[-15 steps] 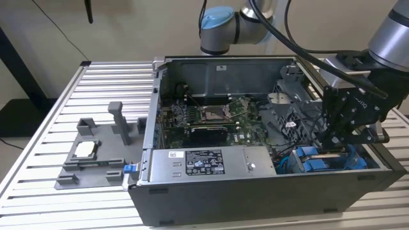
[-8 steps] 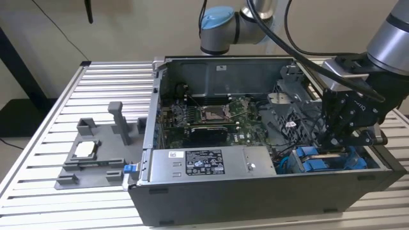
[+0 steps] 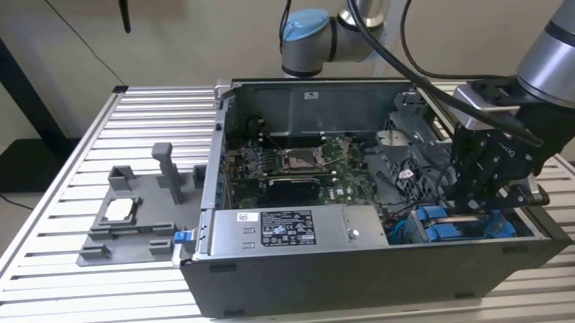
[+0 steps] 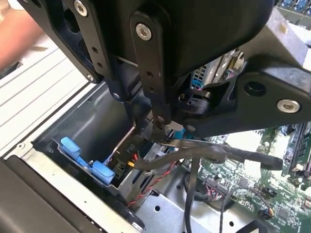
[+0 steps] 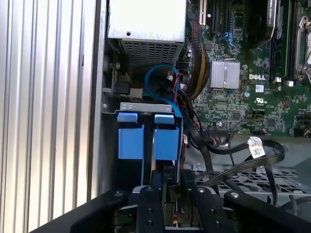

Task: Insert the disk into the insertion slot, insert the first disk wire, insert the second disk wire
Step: 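Insert the second disk wire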

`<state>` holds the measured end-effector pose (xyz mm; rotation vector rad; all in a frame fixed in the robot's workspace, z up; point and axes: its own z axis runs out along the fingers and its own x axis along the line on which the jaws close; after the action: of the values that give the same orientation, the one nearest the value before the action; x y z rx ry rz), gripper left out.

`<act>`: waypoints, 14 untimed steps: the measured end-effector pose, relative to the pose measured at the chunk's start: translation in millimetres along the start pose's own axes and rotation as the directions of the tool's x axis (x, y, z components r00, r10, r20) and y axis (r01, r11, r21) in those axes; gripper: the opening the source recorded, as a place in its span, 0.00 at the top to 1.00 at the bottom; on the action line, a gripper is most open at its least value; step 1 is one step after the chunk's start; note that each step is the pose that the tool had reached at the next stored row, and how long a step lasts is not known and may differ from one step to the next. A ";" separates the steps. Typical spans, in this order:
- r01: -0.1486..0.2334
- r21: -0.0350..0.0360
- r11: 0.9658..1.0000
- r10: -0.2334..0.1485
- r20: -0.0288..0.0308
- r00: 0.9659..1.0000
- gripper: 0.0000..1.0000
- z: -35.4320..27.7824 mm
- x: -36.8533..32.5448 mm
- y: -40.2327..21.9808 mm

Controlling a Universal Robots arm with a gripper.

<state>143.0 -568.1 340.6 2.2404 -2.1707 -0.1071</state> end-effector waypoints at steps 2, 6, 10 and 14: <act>0.000 0.000 1.000 0.000 0.003 1.000 0.70 -4.9 0.2 0.3; 0.000 0.000 1.000 0.000 0.007 1.000 0.70 -16.4 0.0 1.1; 0.000 0.000 1.000 0.000 0.008 1.000 0.70 -27.8 -0.4 1.8; -0.001 0.000 1.000 0.001 0.007 1.000 0.70 -34.5 -0.6 2.2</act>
<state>142.9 -568.7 375.2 2.2432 -2.1750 -0.1155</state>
